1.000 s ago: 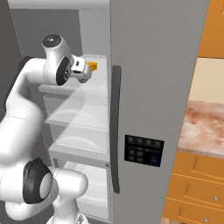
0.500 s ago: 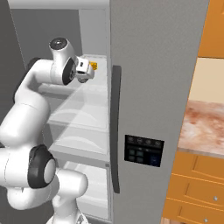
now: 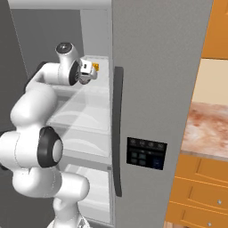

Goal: Pick the egg and butter from the fridge and place them by the bowl for mixing.

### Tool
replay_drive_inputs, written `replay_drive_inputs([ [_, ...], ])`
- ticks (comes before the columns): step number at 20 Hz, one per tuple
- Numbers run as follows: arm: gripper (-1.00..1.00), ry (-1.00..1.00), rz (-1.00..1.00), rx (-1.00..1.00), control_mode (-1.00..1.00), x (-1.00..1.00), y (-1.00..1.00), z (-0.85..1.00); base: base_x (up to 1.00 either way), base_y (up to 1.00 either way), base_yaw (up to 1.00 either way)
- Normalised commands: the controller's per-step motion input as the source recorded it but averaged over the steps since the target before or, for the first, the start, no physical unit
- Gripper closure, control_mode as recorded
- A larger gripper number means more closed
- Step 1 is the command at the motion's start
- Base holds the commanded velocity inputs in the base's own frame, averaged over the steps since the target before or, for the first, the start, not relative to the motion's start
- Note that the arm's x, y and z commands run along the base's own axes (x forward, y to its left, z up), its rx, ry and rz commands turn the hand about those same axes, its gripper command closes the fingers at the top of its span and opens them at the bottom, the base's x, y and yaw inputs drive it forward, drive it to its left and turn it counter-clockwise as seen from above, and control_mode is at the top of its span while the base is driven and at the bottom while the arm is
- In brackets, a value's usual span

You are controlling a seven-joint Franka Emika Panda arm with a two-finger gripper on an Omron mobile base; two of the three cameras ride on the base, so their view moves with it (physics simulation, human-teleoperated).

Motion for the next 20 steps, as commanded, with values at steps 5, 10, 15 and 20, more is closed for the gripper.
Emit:
replay_drive_inputs([
  [5, -1.00, 0.00, -0.04, -0.02, -1.00, 0.57, 0.02, -0.15, 0.00, 0.00, 0.00],
  [10, -1.00, 0.00, -0.02, 0.00, -1.00, 0.15, 0.00, -0.03, 0.00, 0.00, 0.00],
  [15, -1.00, 0.01, 0.00, 0.00, -1.00, 0.00, 0.00, -0.07, 0.00, 0.00, 0.00],
  [20, -1.00, 0.04, 0.00, 0.00, -1.00, 0.00, 0.00, -0.27, 0.00, 0.00, 0.00],
])
